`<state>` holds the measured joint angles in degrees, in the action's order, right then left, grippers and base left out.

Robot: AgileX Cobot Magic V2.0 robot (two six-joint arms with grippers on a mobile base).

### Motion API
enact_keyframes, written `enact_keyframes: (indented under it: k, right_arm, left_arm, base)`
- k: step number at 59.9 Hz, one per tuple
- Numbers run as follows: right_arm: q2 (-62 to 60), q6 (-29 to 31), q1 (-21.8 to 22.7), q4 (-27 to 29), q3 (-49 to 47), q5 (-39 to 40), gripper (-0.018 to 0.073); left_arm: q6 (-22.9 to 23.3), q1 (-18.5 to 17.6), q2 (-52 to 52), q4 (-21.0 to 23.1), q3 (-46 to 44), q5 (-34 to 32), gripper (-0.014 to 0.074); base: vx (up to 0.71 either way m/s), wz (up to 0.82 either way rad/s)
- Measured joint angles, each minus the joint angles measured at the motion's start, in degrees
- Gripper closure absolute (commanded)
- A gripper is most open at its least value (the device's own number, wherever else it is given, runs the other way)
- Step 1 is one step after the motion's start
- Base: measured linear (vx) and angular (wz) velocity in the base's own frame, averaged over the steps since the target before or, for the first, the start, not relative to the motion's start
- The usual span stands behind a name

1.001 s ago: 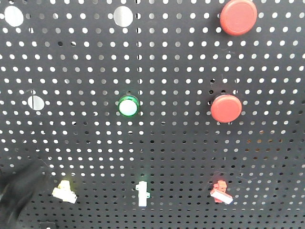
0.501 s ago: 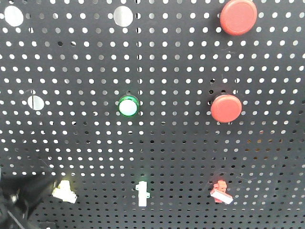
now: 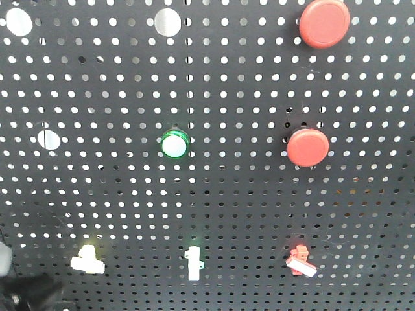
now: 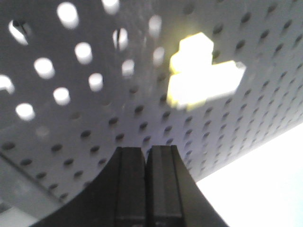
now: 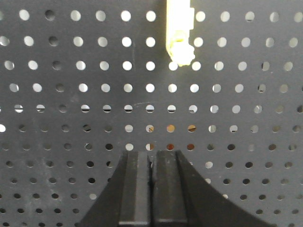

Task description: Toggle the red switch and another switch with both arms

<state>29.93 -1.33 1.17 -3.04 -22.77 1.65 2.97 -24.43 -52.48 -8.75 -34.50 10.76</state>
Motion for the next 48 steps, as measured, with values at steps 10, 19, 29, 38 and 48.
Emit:
enact_keyframes:
  k: [10,19,29,38,48]
  right_arm:
    - [0.0,0.0,0.0,0.0,0.0,0.0,0.0566]
    - [0.0,0.0,0.0,0.0,0.0,0.0,0.0566]
    - [0.0,0.0,0.0,0.0,0.0,0.0,0.0566]
    - [0.0,0.0,0.0,0.0,0.0,0.0,0.0566]
    - [0.0,0.0,0.0,0.0,0.0,0.0,0.0566]
  left_arm:
    - [0.0,0.0,1.6,0.8,0.0,-7.2,0.0594]
    - [0.0,0.0,0.8,0.8,0.0,-10.4,0.0594]
    - [0.0,0.0,-0.1,0.8,0.0,-12.3,0.0594]
    - [0.0,-0.1,-2.5,0.8,0.0,-13.0,0.0594]
    - [0.1,-2.6,-4.0,1.0,-0.3,-11.9,0.0594]
  base:
    - [0.00,0.00]
    - [0.00,0.00]
    - [0.00,0.00]
    - [0.00,0.00]
    - [0.00,0.00]
